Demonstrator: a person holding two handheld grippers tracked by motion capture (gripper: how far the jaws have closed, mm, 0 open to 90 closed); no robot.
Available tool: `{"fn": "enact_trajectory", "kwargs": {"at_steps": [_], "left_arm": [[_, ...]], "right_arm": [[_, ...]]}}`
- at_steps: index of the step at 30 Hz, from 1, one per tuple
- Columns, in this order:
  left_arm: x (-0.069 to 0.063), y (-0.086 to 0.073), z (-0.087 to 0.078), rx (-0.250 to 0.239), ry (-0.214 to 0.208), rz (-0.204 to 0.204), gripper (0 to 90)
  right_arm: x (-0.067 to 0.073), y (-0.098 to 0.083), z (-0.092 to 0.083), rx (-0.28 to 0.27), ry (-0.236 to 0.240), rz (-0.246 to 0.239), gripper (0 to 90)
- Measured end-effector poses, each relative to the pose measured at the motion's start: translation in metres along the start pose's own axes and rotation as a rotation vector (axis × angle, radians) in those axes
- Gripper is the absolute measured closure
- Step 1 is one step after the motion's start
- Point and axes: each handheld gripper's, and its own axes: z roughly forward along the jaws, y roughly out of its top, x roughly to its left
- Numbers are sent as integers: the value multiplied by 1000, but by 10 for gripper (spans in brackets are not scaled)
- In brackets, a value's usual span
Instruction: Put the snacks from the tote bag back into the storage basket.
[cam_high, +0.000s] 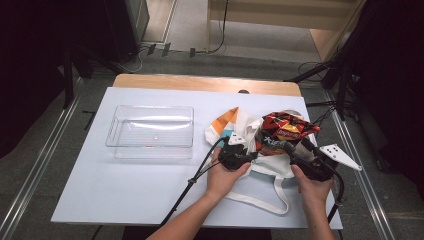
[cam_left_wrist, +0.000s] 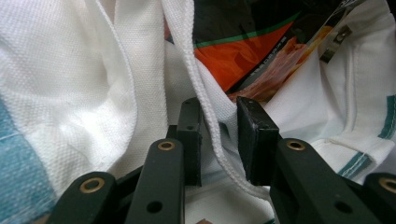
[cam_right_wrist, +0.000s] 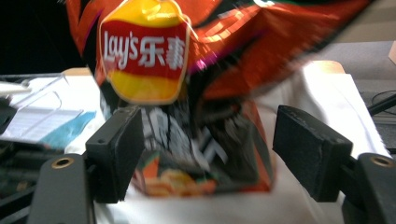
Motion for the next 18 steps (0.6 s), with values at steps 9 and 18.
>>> {"fn": "enact_trajectory", "kwargs": {"at_steps": [9, 18], "left_arm": [[-4, -1, 0, -9, 28, 36, 757], [-4, -1, -1, 4, 42, 34, 678]], "right_arm": [[21, 8, 11, 15, -85, -93, 899], [19, 30, -4, -123, -42, 31, 900]]}}
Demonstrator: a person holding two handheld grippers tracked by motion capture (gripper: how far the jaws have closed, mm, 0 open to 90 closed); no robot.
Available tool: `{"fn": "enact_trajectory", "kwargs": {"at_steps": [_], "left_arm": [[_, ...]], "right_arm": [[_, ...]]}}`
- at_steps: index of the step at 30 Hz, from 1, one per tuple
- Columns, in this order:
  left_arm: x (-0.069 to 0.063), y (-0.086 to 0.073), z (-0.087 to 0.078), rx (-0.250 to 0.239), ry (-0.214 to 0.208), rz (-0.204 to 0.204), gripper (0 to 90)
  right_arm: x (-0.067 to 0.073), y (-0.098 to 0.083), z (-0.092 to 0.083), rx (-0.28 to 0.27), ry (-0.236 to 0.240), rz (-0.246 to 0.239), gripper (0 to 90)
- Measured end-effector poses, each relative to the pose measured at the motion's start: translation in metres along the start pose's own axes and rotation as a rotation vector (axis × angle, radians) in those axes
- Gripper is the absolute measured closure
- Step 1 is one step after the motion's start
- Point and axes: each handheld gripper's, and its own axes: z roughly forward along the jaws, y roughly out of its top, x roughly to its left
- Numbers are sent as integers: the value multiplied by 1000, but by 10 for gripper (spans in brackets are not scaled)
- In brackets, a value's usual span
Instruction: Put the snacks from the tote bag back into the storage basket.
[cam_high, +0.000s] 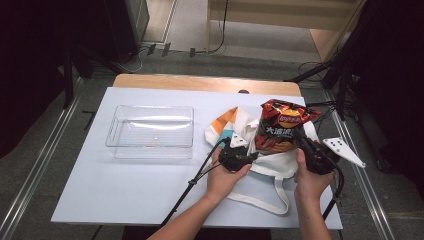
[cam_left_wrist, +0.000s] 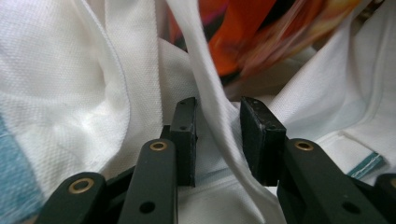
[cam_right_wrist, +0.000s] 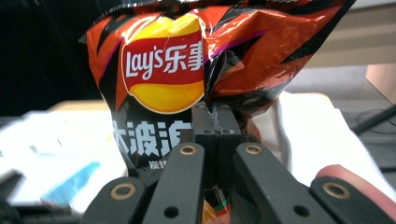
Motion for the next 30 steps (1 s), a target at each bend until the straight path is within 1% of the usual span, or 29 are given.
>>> {"fn": "enact_trajectory", "kwargs": {"at_steps": [2, 3, 6, 8, 10, 12, 13, 14, 15, 16, 17, 18, 19, 20, 22, 23, 24, 26, 27, 30], "left_arm": [[-1, 0, 1, 1, 6, 1, 660], [-1, 0, 0, -5, 9, 0, 653], [-1, 0, 0, -2, 12, -2, 641], [-1, 0, 1, -1, 17, -5, 637], [-1, 0, 0, -2, 22, 2, 627], [-2, 0, -1, -1, 31, 11, 622], [-2, -1, -1, -5, 37, 13, 615], [-3, -1, 0, -3, 36, 12, 610], [-3, -1, 0, -3, 28, 13, 596], [-3, -1, -1, -12, 23, 15, 560], [-2, -1, -4, -44, -3, 6, 540], [0, -1, -7, -48, -19, -5, 532], [2, -1, -10, -56, -40, -18, 510], [3, -2, -12, -61, -45, -27, 490], [3, -4, -20, -74, -37, -21, 482], [3, -6, -25, -83, -32, -9, 478], [4, -7, -28, -90, -30, -7, 473], [5, -8, -36, -106, -15, 8, 468], [6, -8, -40, -113, -12, 7, 467], [8, -3, -53, -154, 3, 17, 465]], "right_arm": [[0, 8, -6, -61, 26, 1, 900], [0, 12, -7, -70, 45, 0, 900], [5, 15, -10, -92, 45, 6, 900], [10, 15, -10, -102, 46, -7, 900], [17, 18, -13, -118, 59, -29, 900], [21, 21, -16, -133, 68, -30, 900], [23, 25, -18, -150, 71, -38, 900], [24, 28, -21, -169, 76, -34, 900], [24, 31, -23, -188, 83, -28, 900], [26, 37, -26, -203, 82, -43, 900], [27, 40, -28, -203, 66, -64, 900], [29, 45, -30, -209, 45, -76, 900], [29, 47, -31, -214, 33, -72, 900], [29, 47, -32, -210, 15, -72, 900], [27, 44, -32, -202, -3, -75, 900], [25, 42, -32, -200, -7, -70, 900], [23, 39, -30, -196, -11, -60, 900], [22, 37, -28, -185, -24, -55, 900], [22, 36, -28, -185, -26, -51, 900], [24, 34, -28, -183, -31, -51, 900]]}}
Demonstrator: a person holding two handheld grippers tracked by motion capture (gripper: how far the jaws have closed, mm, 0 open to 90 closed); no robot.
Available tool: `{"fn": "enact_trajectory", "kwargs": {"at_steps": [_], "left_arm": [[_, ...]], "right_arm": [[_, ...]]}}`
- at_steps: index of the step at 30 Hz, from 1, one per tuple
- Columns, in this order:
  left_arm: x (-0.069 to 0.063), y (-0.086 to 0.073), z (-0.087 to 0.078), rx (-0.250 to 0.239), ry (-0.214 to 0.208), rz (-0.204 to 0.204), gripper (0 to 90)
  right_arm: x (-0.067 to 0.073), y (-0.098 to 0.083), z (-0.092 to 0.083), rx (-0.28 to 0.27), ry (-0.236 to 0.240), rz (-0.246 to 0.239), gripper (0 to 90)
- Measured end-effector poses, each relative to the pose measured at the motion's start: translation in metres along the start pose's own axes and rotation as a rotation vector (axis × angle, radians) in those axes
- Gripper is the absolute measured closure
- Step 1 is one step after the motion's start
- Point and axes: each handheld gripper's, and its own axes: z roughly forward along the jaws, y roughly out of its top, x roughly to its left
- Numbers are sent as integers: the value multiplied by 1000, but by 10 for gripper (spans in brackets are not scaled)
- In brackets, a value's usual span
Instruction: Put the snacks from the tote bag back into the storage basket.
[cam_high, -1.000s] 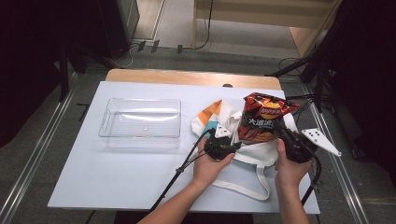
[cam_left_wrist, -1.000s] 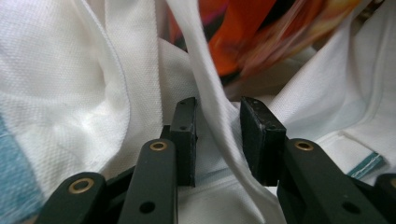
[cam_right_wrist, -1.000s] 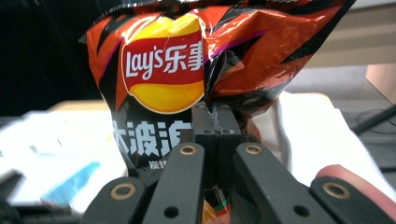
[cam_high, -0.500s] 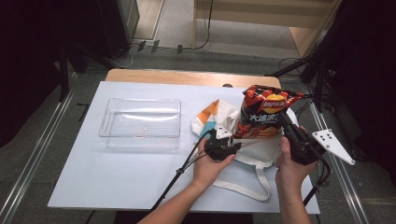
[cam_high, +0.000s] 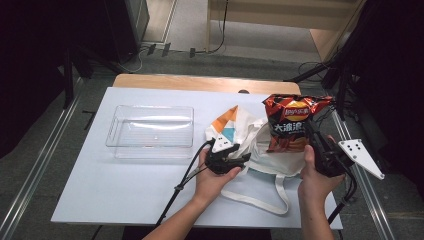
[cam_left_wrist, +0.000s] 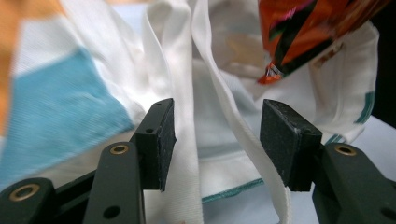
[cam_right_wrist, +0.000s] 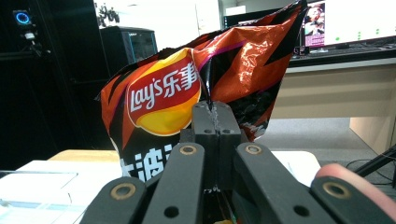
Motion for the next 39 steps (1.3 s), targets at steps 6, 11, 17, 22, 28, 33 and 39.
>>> {"fn": "enact_trajectory", "kwargs": {"at_steps": [6, 11, 17, 22, 28, 33, 39], "left_arm": [[-2, 20, -18, -61, -2, 4, 461], [-6, 40, -28, -107, -8, 37, 455], [-7, 59, -31, -149, -12, 43, 444], [-11, 66, -33, -164, -20, 52, 441], [-16, 75, -33, -183, -31, 59, 438], [-20, 88, -32, -198, -41, 75, 429], [-21, 100, -32, -209, -40, 85, 412]], "right_arm": [[7, 0, 0, 0, 1, -7, 900], [10, -2, 0, 11, 9, -14, 900], [13, -4, 0, 16, 16, -14, 900], [16, -4, -1, 16, 21, -23, 900], [20, -5, -2, 18, 32, -28, 900], [23, -5, -3, 18, 39, -35, 900], [25, -6, -4, 17, 50, -31, 900]]}}
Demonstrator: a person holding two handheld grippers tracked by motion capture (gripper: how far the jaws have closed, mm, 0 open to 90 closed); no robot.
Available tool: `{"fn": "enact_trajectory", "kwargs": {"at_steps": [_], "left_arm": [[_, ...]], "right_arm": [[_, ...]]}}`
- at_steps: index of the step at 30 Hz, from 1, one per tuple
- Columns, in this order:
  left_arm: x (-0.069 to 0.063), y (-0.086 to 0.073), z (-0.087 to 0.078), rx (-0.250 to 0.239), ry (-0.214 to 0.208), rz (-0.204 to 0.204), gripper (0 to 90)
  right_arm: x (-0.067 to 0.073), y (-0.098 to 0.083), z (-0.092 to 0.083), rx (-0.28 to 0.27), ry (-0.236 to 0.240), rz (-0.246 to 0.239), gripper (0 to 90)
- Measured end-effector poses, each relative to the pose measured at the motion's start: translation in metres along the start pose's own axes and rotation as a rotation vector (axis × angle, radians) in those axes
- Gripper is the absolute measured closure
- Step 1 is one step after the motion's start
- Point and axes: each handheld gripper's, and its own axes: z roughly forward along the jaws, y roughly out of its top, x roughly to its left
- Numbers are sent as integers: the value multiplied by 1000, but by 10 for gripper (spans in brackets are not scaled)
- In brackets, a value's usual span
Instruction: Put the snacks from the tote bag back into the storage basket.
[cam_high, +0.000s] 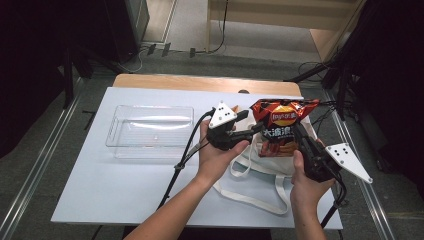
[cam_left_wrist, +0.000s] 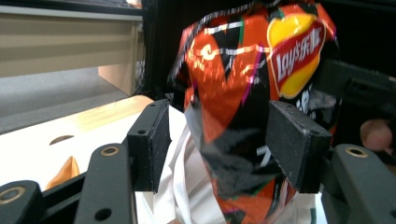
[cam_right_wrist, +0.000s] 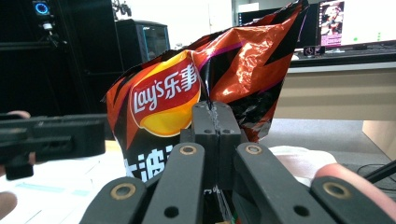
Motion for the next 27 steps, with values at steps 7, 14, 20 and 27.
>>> {"fn": "enact_trajectory", "kwargs": {"at_steps": [7, 14, 20, 27], "left_arm": [[4, 5, 5, -3, -6, -27, 313], [1, 11, 3, -32, 6, -12, 423], [0, 11, 5, -13, 60, -8, 598], [-1, 12, 6, -2, 80, -11, 791]], "right_arm": [[4, -1, -2, 0, 16, -5, 900], [8, -3, -2, 5, 25, -11, 900], [10, -5, -2, 11, 23, -14, 900], [10, -6, -1, 18, 21, -11, 900]]}}
